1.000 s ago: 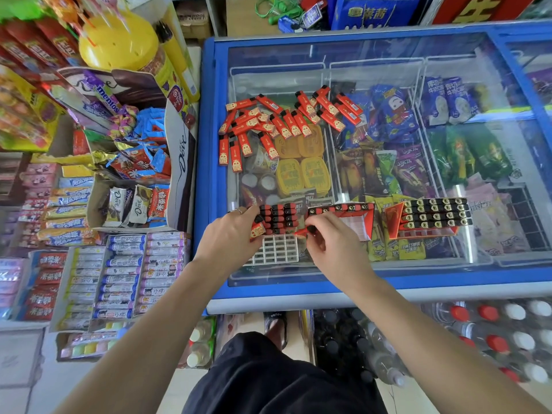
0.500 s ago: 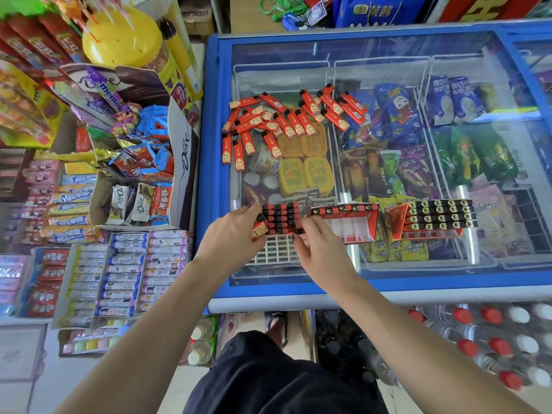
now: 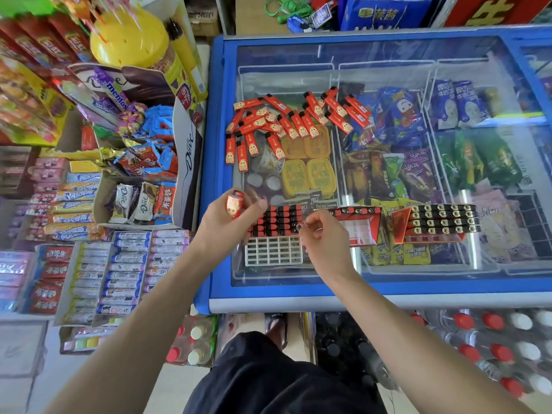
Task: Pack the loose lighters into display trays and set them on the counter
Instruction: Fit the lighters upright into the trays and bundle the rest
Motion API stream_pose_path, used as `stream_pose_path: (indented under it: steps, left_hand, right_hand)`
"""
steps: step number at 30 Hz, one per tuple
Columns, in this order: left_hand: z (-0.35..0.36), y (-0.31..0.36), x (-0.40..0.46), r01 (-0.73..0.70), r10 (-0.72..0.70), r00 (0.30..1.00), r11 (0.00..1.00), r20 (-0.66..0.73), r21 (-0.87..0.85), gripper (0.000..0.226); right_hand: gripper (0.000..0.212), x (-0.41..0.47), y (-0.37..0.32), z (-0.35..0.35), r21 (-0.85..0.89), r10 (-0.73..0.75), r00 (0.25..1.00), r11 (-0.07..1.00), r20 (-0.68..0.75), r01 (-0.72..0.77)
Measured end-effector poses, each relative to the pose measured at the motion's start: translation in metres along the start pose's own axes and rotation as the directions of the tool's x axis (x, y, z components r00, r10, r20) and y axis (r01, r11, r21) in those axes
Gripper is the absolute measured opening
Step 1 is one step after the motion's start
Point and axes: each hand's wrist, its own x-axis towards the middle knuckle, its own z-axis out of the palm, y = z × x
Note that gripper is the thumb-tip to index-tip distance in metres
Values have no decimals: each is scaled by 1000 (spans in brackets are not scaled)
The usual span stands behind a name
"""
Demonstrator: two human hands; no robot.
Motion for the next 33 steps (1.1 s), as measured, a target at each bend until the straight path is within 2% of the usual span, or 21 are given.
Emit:
stream_pose_path:
  steps: [3,6,9,11,13,17,22,25,28,31,33]
  left_hand:
    - [-4,-2,2,47,-42,999,986,35,-162,35]
    - [-4,-4,2,117,-94,991,959,99,-257,32]
    - [-2,-2,-1,178,-143,981,930,129,-321,30]
    - [1,1,-3,210,-170,975,917,144,-338,31]
    - [2,3,-5,231,-189,970,910,153,-343,31]
    - [-3,1,-8,257,-219,966,886,140,-387,27]
    - [-11,-11,-11,270,-214,960,883,184,-383,22]
    - [-19,-15,-13,248,-172,962,876,212,-414,16]
    - [-24,-19,-17,235,-152,964,872,220,-429,19]
    - [-29,-22,-21,212,-124,967,878,223,-428,23]
    - [-31,-28,-21,175,-115,978,910,177,-375,28]
  right_hand:
    - [10,-3,-5,-4,-50,-42,998,998,-38,40]
    - [9,-10,-21,-4,-96,-252,965,965,-71,245]
    - [25,-21,-43,0,-77,-393,915,913,93,400]
    - [41,-27,-55,6,-84,-424,876,888,231,452]
    - [47,-31,-62,12,-61,-414,864,892,286,448]
    - [58,-34,-69,17,61,-322,888,945,327,320]
    - [69,-34,-71,20,102,-140,895,989,423,106]
    - [52,-31,-69,23,204,51,899,967,435,-153]
    - [23,-26,-67,25,360,153,877,870,456,-338]
    - [20,-24,-66,31,439,172,858,801,485,-408]
    - [21,-22,-66,34,476,175,862,773,475,-419]
